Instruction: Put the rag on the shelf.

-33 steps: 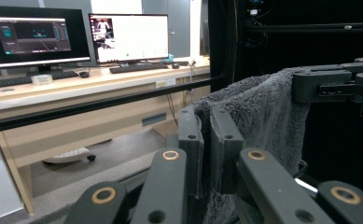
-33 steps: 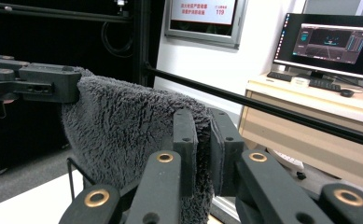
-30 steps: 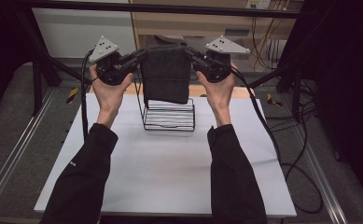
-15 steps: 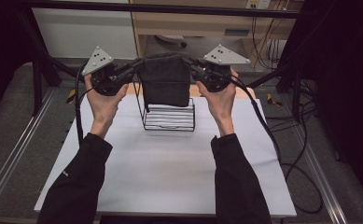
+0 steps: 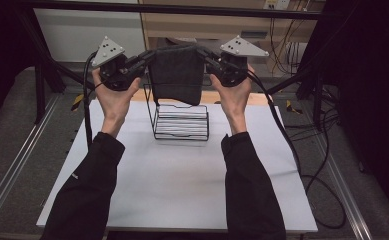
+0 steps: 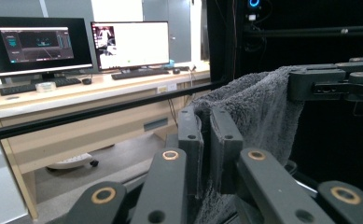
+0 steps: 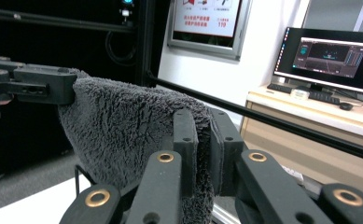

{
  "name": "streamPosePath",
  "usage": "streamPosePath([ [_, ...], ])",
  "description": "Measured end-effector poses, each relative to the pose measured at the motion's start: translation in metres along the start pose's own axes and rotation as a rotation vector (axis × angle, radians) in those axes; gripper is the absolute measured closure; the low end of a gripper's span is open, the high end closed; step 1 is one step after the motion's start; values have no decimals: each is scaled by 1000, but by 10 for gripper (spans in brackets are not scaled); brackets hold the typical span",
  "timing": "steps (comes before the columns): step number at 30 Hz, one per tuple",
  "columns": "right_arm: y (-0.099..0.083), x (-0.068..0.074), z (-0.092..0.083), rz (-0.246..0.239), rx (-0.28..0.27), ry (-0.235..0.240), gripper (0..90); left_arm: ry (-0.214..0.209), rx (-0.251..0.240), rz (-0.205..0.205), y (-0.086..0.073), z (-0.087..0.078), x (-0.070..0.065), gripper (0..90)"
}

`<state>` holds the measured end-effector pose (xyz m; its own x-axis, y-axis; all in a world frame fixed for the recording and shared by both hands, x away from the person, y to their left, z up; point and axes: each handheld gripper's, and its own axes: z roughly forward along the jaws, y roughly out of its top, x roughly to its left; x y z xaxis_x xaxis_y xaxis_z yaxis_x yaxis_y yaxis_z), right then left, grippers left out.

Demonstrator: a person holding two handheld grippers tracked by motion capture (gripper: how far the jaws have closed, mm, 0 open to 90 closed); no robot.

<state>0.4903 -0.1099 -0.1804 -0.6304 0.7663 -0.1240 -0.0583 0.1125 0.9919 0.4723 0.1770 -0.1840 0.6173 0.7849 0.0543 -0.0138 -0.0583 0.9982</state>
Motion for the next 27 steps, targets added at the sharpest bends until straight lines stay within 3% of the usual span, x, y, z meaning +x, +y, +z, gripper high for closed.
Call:
streamPosePath([
  [3,6,0,0,-12,-4,2,831,-1,-4,6,2,-3,1,838],
  [16,-1,22,-22,-117,4,56,830,-37,-12,29,-17,-26,-6,837],
  [22,-4,25,-27,-106,-4,63,830,-30,-14,44,-17,-29,-10,838],
  [27,1,20,-23,-71,-5,48,831,-19,-17,41,-9,-25,-11,838],
])
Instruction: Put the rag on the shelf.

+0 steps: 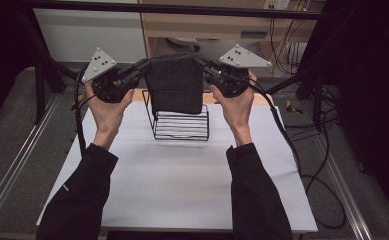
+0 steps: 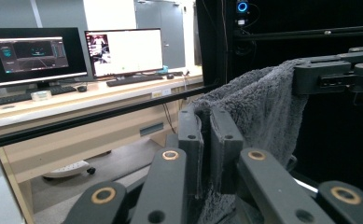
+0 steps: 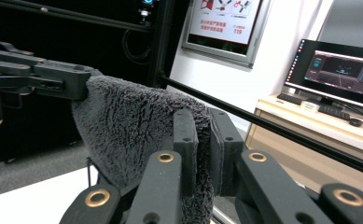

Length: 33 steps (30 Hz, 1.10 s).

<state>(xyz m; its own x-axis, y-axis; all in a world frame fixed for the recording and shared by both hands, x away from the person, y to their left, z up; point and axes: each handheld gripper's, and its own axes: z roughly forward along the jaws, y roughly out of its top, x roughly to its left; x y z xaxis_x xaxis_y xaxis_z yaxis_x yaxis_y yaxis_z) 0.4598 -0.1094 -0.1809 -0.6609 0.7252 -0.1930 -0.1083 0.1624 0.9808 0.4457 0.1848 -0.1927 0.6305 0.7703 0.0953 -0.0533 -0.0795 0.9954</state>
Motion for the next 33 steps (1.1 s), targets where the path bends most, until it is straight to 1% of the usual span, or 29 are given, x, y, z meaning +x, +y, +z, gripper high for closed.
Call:
streamPosePath([
  [5,5,-8,5,17,-2,-16,831,8,-1,-3,7,7,1,838],
  [8,7,-11,9,7,7,-28,831,16,3,-5,8,11,2,838],
  [10,7,-11,8,-5,1,-24,831,11,-6,-10,7,9,2,838],
  [12,6,-8,4,-22,-4,-12,831,4,-9,-4,2,5,1,838],
  [13,4,-5,1,-28,-5,-3,831,-1,-11,-8,-1,2,0,838],
  [15,-2,1,-5,-36,-4,14,830,-7,-12,-1,-10,-5,-4,838],
  [19,-16,16,-20,-39,-11,32,831,-20,-18,10,-27,-18,-15,837],
  [22,-26,25,-28,-29,-11,33,831,-27,-23,4,-37,-24,-22,837],
  [24,-31,29,-31,-30,2,37,830,-28,-8,4,-43,-26,-25,837],
  [27,-37,32,-32,-24,35,42,830,-24,20,3,-50,-26,-26,837],
  [30,-44,31,-30,-11,72,49,829,-15,58,2,-57,-22,-27,833],
  [33,-52,29,-27,-2,98,56,829,-16,89,-5,-63,-18,-27,831],
])
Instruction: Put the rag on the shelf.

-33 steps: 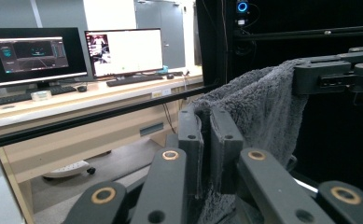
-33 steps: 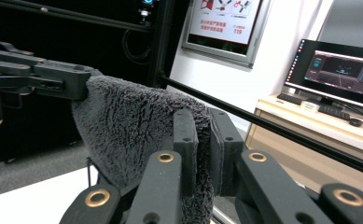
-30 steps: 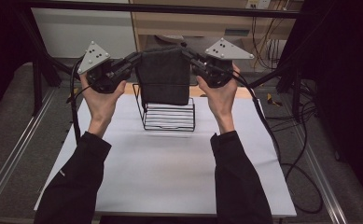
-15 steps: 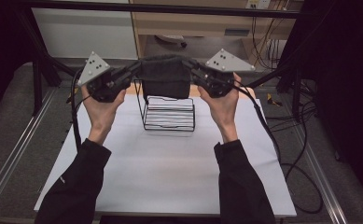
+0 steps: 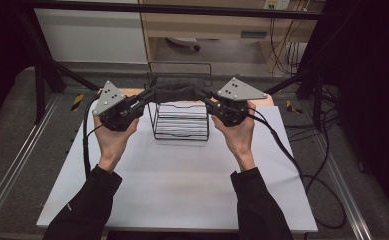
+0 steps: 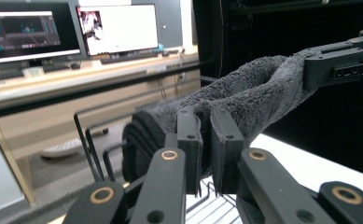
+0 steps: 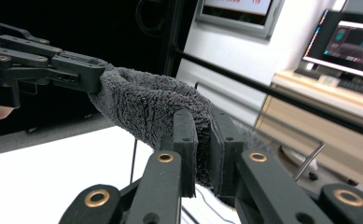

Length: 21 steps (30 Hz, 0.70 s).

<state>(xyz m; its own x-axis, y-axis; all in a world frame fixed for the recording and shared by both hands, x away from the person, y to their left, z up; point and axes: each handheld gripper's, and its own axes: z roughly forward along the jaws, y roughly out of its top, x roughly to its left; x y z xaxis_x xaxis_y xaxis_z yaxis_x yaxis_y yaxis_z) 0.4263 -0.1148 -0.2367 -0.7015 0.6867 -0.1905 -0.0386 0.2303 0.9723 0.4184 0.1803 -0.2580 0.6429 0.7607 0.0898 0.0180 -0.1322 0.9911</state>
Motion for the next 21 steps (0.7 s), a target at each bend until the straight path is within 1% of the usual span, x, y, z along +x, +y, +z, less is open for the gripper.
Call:
streamPosePath([
  [5,-13,-2,3,22,28,19,827,-11,47,-18,-7,3,0,821],
  [7,-17,-2,3,28,33,24,826,-17,63,-34,-7,1,2,808],
  [8,-18,-1,3,29,34,26,825,-22,68,-50,-5,0,3,796],
  [10,-20,-1,3,29,39,30,824,-26,63,-79,-1,-5,6,733],
  [11,-21,-1,4,27,44,32,822,-26,63,-88,3,-7,7,700],
  [14,-24,1,5,23,60,40,819,-15,61,-112,12,-13,12,619],
  [15,-26,1,5,23,66,42,817,-11,67,-123,14,-13,13,595],
  [16,-27,2,6,19,72,46,813,-1,81,-129,16,-12,14,577],
  [18,-29,3,7,11,83,45,812,5,115,-137,14,-7,14,564],
  [21,-32,3,7,17,86,52,807,-17,163,-189,2,4,15,547],
])
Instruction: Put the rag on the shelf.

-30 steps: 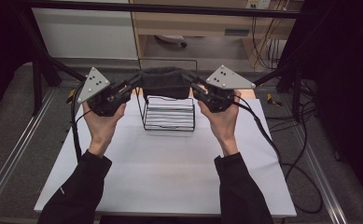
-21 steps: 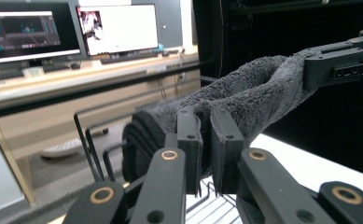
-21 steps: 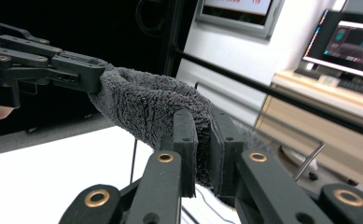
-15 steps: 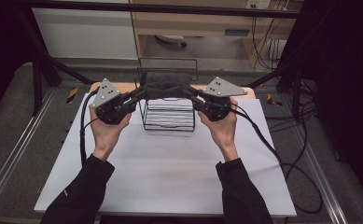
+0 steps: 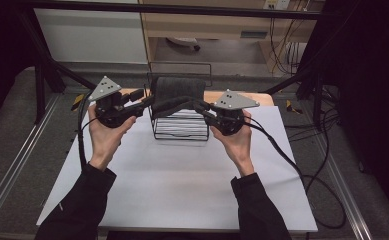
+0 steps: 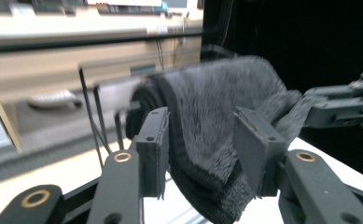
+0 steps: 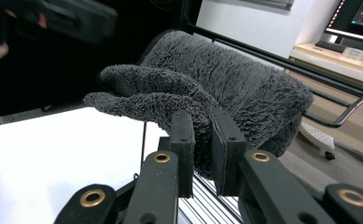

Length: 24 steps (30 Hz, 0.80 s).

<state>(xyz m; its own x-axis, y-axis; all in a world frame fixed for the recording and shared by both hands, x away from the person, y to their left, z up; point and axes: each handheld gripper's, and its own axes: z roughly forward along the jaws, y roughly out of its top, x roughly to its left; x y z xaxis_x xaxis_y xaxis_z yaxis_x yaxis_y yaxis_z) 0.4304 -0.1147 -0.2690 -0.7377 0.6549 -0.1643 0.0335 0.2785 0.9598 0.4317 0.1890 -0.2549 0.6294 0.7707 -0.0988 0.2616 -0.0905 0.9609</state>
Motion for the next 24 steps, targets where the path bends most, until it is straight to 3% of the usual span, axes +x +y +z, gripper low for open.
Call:
streamPosePath([
  [3,-4,-1,0,8,8,9,774,-2,42,-32,-10,14,4,540],
  [6,-8,-3,-1,49,27,36,713,8,72,-34,-18,23,8,541],
  [10,-16,-9,-4,100,21,26,677,26,93,-19,-24,31,12,544],
  [13,-20,-16,-3,166,20,20,647,48,100,9,-28,37,15,547],
  [17,-29,-17,13,181,56,-11,562,48,75,35,-33,46,19,566],
  [22,-40,-23,40,196,58,-33,608,55,39,78,-36,56,23,647],
  [24,-41,-24,44,190,55,-38,740,55,44,88,-36,57,26,736],
])
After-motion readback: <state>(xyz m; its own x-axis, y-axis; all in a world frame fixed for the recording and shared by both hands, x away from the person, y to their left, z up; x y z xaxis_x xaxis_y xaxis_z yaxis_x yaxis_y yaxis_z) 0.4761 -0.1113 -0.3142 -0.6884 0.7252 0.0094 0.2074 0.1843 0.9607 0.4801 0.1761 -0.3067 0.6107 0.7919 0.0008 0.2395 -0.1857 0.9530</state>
